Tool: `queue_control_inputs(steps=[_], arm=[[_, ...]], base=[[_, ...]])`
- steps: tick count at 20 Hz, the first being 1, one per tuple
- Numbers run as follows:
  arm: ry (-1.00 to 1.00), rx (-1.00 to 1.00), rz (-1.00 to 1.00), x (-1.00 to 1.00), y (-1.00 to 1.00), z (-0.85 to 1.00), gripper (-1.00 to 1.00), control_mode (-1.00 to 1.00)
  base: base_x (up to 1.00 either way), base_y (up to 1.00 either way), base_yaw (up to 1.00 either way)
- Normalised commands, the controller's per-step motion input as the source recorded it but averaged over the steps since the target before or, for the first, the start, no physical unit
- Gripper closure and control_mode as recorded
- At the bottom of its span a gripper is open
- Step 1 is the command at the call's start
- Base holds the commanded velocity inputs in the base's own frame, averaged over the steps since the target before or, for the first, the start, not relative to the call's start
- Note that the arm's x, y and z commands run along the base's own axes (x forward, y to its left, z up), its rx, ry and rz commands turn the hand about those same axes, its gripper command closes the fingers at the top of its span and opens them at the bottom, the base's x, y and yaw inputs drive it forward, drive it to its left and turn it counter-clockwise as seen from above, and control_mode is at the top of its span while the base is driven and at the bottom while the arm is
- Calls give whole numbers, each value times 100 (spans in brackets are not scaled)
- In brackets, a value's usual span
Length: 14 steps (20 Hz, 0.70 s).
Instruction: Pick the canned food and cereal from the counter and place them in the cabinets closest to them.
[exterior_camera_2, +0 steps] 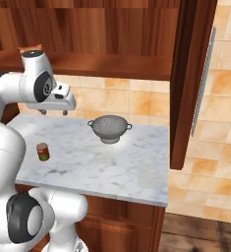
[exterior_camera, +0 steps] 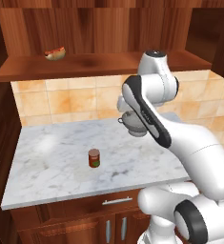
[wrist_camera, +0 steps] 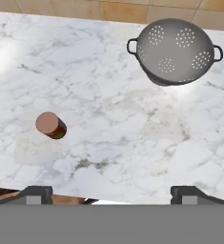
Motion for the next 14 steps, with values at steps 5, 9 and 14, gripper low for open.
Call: queue_control_inputs(steps=[5, 9, 14], arm=[[0, -1, -1, -2, 59, 0, -100, -100], [0, 0, -1, 0, 59, -1, -100, -100], [0, 0, 0, 0, 58, -1, -100, -100]], base=[[0, 0, 0], [0, 0, 0], [0, 0, 0]])
